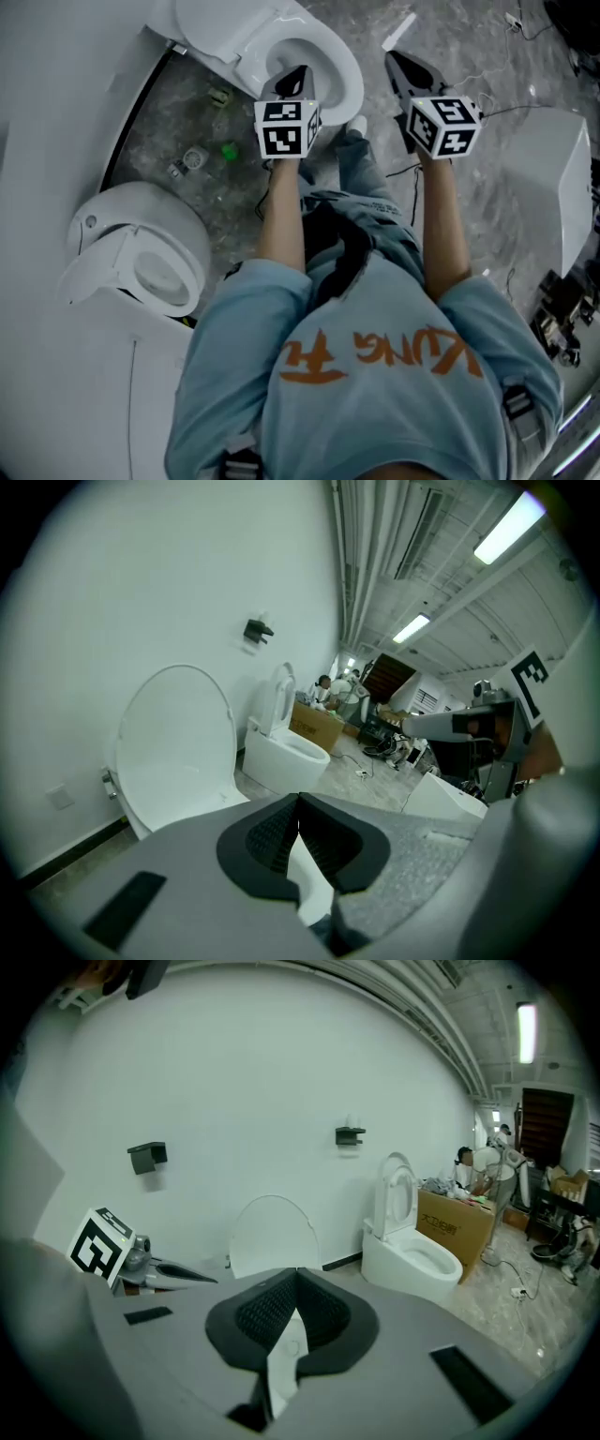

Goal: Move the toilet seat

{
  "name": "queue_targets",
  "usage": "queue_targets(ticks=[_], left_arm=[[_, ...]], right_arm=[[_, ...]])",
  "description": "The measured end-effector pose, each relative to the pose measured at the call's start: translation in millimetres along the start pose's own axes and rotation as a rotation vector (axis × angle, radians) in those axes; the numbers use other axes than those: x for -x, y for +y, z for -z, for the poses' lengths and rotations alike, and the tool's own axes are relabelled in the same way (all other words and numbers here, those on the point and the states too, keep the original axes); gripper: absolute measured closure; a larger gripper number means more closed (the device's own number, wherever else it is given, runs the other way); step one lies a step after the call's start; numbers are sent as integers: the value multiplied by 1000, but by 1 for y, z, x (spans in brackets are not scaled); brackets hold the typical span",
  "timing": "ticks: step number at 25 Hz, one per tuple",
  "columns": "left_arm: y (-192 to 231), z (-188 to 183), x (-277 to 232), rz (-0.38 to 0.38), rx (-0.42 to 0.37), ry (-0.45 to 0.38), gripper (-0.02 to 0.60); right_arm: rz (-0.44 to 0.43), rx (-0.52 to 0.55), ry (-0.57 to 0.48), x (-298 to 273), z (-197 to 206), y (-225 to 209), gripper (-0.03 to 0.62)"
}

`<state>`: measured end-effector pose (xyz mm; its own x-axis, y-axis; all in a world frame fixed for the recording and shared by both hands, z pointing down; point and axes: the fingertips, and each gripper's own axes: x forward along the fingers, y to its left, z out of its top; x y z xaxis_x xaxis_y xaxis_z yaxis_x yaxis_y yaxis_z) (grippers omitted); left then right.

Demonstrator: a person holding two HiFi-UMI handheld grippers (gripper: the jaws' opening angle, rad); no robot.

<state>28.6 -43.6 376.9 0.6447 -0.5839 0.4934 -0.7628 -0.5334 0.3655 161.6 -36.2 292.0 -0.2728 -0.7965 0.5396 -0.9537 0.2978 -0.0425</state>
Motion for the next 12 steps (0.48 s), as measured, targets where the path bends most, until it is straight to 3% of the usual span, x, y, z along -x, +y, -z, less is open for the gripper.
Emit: queue_targets(ticks=[7, 12], left_arm=[[38, 18, 7, -111, 21, 51, 580], [35, 61, -8, -144, 11, 163, 580]], right_arm=[[-183, 31, 0, -67, -6, 33, 594], [-264, -1, 98, -113, 45, 27, 594]])
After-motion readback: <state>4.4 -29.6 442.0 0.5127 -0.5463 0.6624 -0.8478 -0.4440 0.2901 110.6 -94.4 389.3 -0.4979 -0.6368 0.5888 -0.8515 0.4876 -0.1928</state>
